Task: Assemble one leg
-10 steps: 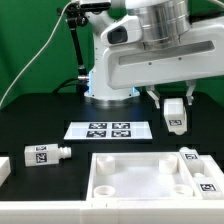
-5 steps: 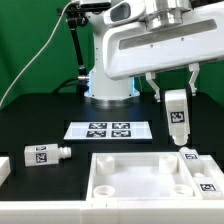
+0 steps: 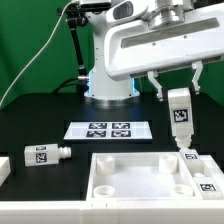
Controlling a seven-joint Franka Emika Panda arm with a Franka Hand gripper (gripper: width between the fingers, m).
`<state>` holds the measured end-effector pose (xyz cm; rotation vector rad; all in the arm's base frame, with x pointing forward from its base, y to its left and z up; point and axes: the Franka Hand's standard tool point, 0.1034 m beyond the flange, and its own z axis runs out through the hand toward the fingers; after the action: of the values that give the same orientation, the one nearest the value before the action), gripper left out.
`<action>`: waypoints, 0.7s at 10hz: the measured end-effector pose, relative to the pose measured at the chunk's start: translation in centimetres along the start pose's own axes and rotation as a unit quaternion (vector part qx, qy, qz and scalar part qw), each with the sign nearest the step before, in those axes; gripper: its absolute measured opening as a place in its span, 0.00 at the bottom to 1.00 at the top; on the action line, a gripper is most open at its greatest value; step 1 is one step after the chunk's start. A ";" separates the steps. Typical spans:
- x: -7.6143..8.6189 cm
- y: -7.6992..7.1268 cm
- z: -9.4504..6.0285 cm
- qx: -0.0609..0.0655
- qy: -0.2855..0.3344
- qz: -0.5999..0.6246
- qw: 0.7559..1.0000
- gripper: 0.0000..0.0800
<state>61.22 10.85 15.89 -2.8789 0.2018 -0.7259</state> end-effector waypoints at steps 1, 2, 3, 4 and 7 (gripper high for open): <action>0.0 0.3 0.6 -0.003 0.005 -0.013 1.000 0.35; 0.2 0.7 1.2 -0.005 0.005 -0.026 1.000 0.35; 0.6 0.7 1.8 -0.006 0.008 -0.043 0.999 0.35; 0.8 0.4 2.6 -0.005 0.009 -0.063 0.998 0.35; 0.6 0.2 3.3 -0.004 0.009 -0.072 0.997 0.35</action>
Offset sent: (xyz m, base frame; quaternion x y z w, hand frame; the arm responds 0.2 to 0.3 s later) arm 0.0367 -0.0124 -0.0090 -0.0612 0.0577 -0.1709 0.9817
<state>63.31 10.95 13.26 -2.9181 -0.0016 -0.7784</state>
